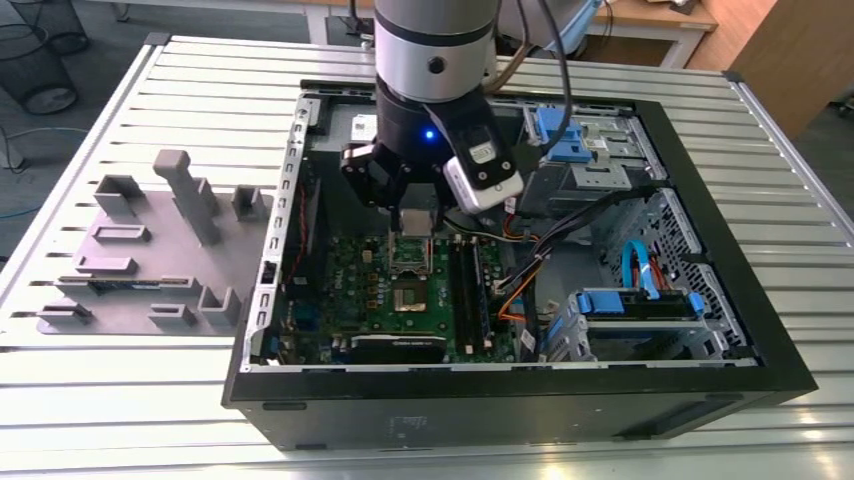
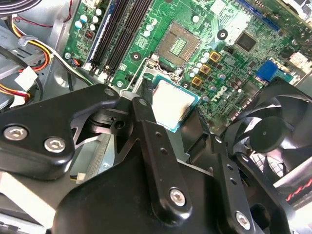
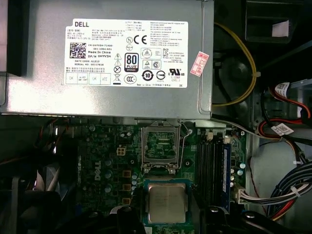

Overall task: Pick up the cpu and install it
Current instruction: 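Place the cpu into insertion slot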

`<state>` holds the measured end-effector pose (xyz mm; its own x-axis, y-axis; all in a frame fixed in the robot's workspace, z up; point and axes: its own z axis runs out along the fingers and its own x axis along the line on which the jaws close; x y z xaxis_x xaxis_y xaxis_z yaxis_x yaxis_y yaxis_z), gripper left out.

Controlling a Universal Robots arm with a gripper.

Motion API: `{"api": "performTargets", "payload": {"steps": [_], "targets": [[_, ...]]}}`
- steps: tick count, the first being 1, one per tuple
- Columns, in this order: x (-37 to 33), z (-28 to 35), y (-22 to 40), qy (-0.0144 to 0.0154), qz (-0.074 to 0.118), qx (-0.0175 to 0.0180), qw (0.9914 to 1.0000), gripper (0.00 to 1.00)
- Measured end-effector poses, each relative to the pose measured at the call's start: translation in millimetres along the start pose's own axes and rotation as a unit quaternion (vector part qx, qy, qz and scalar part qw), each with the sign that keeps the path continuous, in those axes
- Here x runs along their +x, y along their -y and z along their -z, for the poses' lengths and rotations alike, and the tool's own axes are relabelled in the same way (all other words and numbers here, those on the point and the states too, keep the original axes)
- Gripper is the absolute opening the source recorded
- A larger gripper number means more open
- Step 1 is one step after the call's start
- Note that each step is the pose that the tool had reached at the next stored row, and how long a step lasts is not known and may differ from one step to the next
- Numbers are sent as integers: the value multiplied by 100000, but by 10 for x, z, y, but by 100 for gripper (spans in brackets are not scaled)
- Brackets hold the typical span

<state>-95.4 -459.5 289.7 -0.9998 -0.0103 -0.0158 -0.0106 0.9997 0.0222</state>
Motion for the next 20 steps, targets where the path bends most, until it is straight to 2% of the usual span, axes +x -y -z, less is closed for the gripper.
{"api": "performTargets", "payload": {"steps": [9,20], "targets": [[1,-54,1,-3,1,3,100000,47],[1,-66,1,0,-1,1,100000,47]]}}
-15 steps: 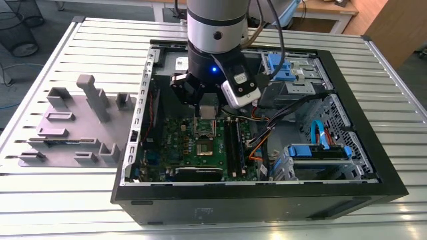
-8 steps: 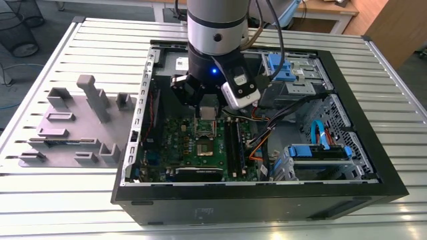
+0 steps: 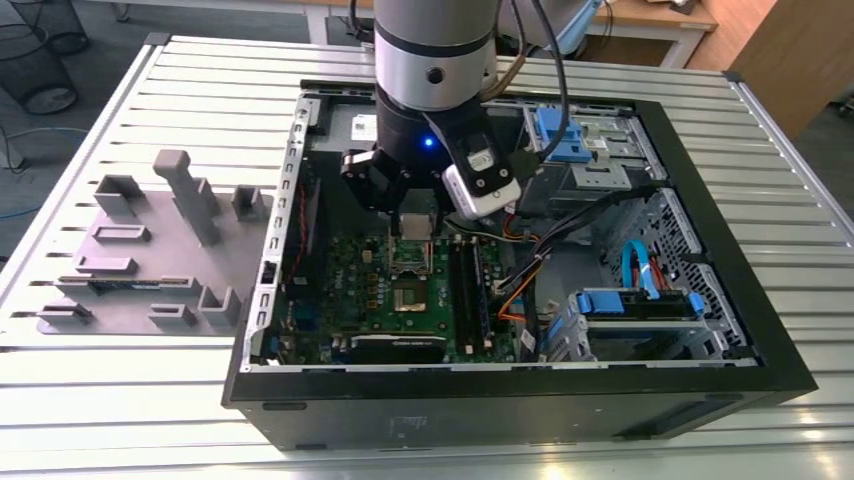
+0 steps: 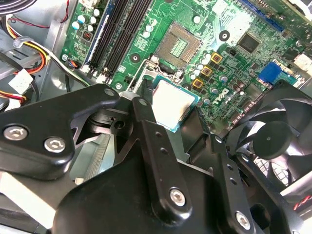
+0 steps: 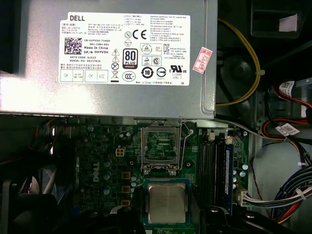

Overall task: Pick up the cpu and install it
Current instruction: 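Place the cpu into insertion slot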

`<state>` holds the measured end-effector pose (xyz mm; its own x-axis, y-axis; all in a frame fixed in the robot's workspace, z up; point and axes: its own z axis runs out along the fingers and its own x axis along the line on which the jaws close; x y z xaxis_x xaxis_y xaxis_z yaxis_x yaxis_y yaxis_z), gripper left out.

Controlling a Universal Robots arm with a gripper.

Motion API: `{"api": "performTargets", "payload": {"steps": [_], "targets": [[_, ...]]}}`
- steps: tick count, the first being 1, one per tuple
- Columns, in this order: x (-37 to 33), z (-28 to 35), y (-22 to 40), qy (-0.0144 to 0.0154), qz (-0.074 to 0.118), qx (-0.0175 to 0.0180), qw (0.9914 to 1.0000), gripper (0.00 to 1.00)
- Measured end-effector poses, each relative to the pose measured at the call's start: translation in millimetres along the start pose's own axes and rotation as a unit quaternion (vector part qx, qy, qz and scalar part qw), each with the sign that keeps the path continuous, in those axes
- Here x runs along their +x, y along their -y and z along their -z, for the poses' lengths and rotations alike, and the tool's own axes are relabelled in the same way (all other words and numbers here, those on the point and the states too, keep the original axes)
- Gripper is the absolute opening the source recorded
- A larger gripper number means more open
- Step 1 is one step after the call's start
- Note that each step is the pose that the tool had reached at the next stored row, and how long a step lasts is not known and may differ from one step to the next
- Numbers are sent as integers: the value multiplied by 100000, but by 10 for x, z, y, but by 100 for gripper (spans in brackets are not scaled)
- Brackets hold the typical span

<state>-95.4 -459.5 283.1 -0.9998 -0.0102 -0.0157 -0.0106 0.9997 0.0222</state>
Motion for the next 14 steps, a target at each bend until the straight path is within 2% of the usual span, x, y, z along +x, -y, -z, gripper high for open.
{"api": "performTargets", "payload": {"steps": [6,14], "targets": [[1,-44,7,1,-3,-2,100000,47],[4,-171,61,-3,1,3,100000,47]]}}
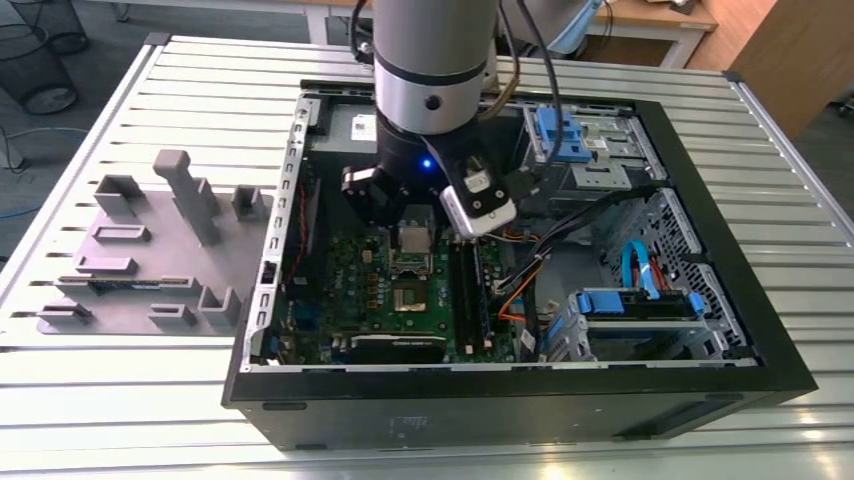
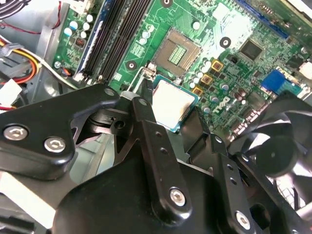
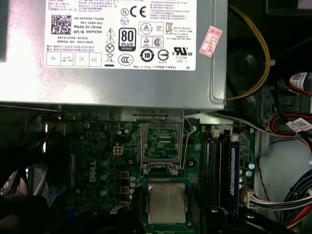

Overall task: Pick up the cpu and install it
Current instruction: 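Place the cpu into insertion slot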

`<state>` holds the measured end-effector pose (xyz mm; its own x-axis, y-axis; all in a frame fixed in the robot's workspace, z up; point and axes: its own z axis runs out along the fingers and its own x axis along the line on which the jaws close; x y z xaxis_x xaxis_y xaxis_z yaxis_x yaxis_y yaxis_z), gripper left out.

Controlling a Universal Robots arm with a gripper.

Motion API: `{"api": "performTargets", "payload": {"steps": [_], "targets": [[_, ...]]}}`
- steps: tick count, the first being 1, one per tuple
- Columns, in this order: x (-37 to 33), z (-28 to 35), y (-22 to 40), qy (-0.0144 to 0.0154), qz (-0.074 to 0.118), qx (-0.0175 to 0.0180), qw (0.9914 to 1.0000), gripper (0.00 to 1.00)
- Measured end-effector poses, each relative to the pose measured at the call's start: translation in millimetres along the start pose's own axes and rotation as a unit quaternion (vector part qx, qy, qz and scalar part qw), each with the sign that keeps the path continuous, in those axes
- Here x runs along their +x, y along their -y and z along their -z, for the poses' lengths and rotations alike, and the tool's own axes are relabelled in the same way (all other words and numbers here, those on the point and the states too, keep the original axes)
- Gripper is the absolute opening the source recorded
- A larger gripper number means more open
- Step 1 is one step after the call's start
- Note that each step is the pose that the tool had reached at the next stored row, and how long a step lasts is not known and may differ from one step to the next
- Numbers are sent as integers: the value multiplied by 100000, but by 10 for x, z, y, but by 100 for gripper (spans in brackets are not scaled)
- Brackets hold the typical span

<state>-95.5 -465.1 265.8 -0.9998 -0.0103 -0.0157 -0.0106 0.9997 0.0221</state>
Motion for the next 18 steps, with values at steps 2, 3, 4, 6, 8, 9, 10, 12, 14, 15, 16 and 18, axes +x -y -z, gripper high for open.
{"api": "performTargets", "payload": {"steps": [2,3,4,6,8,9,10,12,14,15,16,18], "targets": [[1,-37,18,4,-1,-6,100000,47],[2,-55,27,4,-4,-7,100000,47],[2,-73,34,6,0,-10,100000,47],[3,-107,47,3,-2,-1,100000,47],[4,-138,63,-2,0,6,100000,47],[4,-154,71,2,0,0,100000,47],[4,-171,77,4,-2,-7,100000,47],[5,-207,88,6,-4,-10,100000,47],[6,-243,95,6,-4,-8,100000,47],[6,-259,98,4,-2,-8,100000,47],[7,-272,102,3,-3,-3,100000,47],[7,-294,108,1,0,-1,100000,47]]}}
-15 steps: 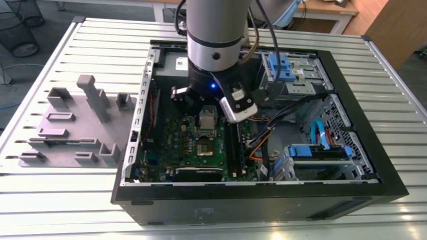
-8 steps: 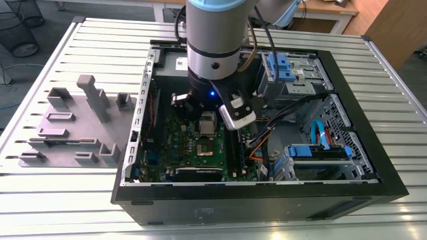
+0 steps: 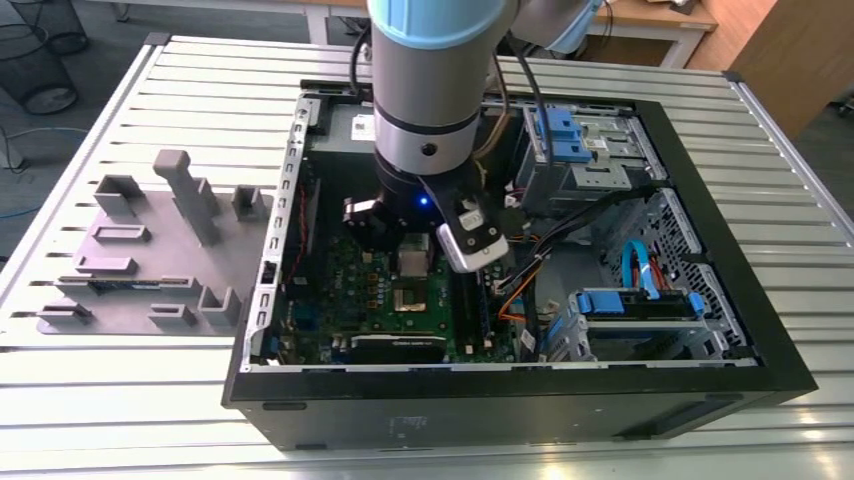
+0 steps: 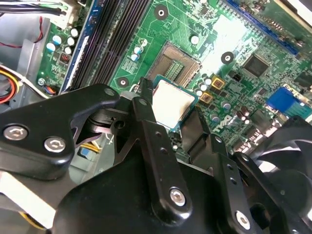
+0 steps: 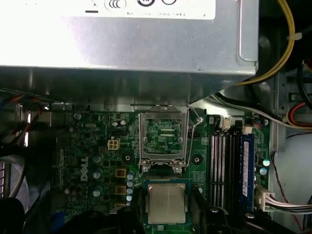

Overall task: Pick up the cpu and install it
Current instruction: 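Place the cpu into insertion slot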

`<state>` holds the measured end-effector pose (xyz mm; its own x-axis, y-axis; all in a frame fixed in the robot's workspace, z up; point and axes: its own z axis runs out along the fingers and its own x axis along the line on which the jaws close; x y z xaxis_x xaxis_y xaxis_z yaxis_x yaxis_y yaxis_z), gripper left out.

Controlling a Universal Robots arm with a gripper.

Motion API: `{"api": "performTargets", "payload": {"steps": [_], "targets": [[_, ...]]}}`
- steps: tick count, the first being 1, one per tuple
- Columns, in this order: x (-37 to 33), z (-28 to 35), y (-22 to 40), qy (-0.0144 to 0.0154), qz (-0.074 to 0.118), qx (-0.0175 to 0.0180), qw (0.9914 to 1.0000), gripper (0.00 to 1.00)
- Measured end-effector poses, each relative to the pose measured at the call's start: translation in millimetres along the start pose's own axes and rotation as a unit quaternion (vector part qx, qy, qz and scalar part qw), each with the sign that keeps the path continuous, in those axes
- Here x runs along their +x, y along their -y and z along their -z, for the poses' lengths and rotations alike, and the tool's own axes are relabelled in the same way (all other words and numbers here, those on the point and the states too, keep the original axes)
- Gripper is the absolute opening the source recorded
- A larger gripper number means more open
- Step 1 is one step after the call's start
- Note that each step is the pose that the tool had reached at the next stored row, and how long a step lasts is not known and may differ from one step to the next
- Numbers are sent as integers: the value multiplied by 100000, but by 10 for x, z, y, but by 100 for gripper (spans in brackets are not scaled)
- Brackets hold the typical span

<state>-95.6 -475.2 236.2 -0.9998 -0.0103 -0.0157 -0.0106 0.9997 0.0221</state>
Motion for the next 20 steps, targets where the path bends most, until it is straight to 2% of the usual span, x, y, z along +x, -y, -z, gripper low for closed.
{"api": "performTargets", "payload": {"steps": [4,16,20], "targets": [[1,-32,6,1,-3,-1,100000,47],[1,-37,7,15,-5,-65,100000,47],[1,-45,47,40,0,-77,100000,47]]}}
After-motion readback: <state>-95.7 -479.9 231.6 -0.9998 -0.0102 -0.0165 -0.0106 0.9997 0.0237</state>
